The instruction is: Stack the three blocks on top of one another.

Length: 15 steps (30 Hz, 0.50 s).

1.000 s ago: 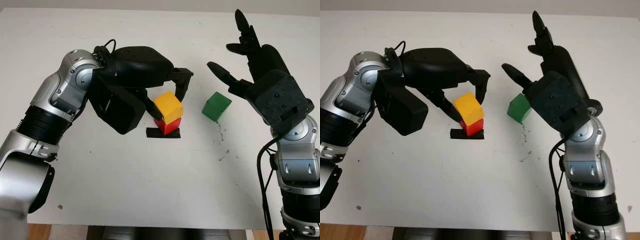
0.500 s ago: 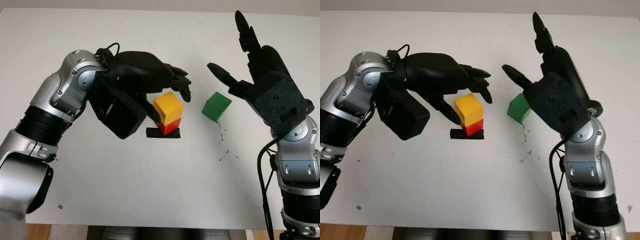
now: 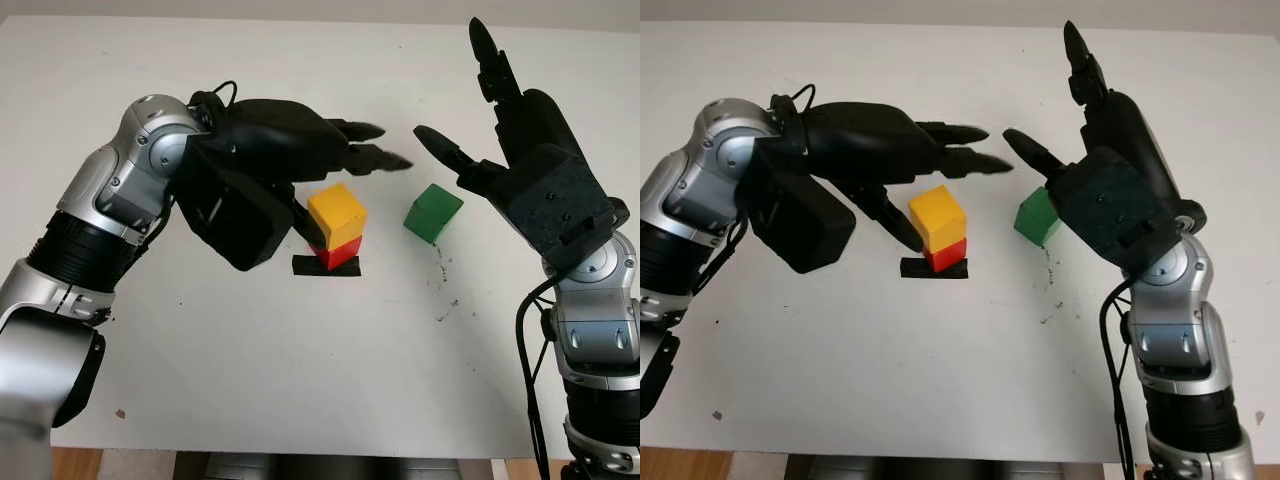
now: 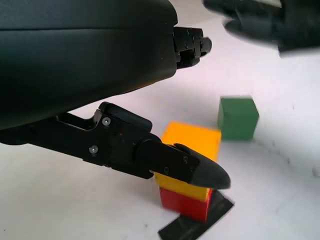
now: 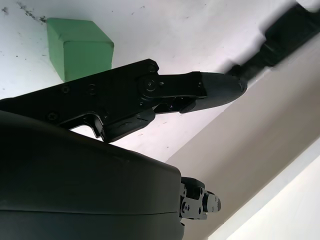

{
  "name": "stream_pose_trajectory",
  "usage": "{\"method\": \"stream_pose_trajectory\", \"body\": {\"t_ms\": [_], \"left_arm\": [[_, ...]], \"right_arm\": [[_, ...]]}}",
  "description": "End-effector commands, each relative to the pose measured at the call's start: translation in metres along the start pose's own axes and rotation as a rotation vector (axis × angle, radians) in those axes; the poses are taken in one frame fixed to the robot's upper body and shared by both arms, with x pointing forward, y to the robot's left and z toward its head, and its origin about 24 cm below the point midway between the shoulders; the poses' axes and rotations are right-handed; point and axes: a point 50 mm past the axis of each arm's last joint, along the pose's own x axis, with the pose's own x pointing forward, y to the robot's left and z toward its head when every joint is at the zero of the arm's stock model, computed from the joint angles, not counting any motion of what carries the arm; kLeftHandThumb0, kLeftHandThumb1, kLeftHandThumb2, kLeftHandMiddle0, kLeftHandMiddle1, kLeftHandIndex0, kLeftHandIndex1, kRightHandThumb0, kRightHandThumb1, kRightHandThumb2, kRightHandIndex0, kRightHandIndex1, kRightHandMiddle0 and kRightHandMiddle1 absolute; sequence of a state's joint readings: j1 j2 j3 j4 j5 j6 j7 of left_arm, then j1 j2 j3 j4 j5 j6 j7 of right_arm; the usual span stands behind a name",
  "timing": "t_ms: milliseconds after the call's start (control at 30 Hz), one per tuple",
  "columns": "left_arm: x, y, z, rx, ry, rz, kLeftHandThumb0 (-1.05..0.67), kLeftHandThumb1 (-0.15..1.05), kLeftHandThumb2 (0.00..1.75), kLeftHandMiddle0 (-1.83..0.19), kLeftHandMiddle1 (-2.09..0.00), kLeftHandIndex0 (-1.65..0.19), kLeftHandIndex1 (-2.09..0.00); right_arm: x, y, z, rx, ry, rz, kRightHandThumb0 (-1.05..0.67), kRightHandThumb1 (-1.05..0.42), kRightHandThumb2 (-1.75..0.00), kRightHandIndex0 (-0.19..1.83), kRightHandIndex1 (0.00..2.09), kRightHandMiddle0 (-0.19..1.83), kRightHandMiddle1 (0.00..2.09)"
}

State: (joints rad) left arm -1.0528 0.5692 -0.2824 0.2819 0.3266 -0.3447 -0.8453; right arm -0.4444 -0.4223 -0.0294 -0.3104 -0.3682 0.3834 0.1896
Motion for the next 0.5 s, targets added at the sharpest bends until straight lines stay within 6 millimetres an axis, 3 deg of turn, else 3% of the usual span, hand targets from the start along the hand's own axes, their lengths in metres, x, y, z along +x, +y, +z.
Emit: {"method": "stream_pose_trajectory", "body": {"t_ms": [0,167,333,467], "left_arm": [[-0.014,0.012,-0.015,-0.114,0.026,0.104,-0.96,1.04,0.16,0.19,0.0,0.19,0.0],[-0.035,0.006,-0.051,-0.336,0.074,0.337,-0.9,1.05,0.57,0.19,0.0,0.19,0.0],[-0.042,-0.009,-0.074,-0.593,0.08,0.547,-0.89,1.05,0.64,0.19,0.0,0.19,0.0],[-0.045,-0.025,-0.088,-0.835,0.052,0.635,-0.92,1.05,0.61,0.19,0.0,0.19,0.0]], "right_arm": [[0.0,-0.006,0.001,-0.007,-0.017,-0.023,-0.71,-1.05,-0.36,-0.14,0.11,-0.08,0.05],[-0.001,-0.009,-0.002,-0.006,-0.003,-0.024,-0.71,-1.05,-0.36,-0.15,0.1,-0.09,0.04],[-0.002,-0.013,-0.005,-0.021,0.014,-0.017,-0.72,-1.05,-0.34,-0.14,0.1,-0.09,0.05],[-0.003,-0.022,-0.009,-0.058,0.017,0.004,-0.72,-1.05,-0.16,-0.09,0.1,-0.05,0.07]]}}
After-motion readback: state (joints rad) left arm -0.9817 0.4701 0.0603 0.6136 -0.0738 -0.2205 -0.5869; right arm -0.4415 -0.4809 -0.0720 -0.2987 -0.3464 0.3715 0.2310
